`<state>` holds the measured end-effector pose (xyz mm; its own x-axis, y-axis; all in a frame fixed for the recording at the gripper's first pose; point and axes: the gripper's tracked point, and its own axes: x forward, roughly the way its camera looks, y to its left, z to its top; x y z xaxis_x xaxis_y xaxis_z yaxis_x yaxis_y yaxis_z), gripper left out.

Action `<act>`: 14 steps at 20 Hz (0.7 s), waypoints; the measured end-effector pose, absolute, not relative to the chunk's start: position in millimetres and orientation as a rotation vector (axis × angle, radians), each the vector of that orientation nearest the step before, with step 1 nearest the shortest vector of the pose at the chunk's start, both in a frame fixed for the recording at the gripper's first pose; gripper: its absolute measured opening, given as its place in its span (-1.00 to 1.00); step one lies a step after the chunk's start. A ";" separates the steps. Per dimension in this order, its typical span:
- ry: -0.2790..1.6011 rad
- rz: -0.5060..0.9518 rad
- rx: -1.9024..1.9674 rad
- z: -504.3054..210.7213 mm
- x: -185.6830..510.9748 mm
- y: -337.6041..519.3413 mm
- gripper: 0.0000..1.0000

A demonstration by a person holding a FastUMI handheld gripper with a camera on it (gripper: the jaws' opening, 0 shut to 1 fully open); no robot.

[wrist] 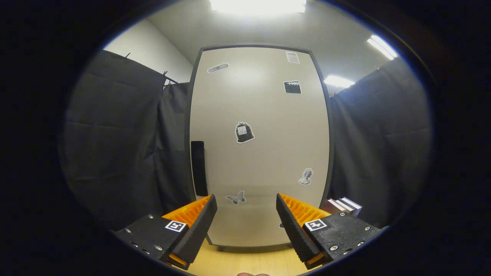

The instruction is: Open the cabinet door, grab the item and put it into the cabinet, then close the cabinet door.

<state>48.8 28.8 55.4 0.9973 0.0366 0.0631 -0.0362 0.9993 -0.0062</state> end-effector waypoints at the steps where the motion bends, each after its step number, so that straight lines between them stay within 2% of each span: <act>1: -0.064 0.045 -0.008 57.2 55.0 36.4 0.92; 11: -0.012 0.103 0.012 57.1 139.2 106.3 0.92; 13: 0.023 0.112 0.029 46.9 152.4 116.8 0.87; 14: 0.042 0.114 0.038 41.0 157.3 120.3 0.77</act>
<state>157.3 120.3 41.0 0.9927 0.1144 -0.0396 -0.1127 0.9928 0.0406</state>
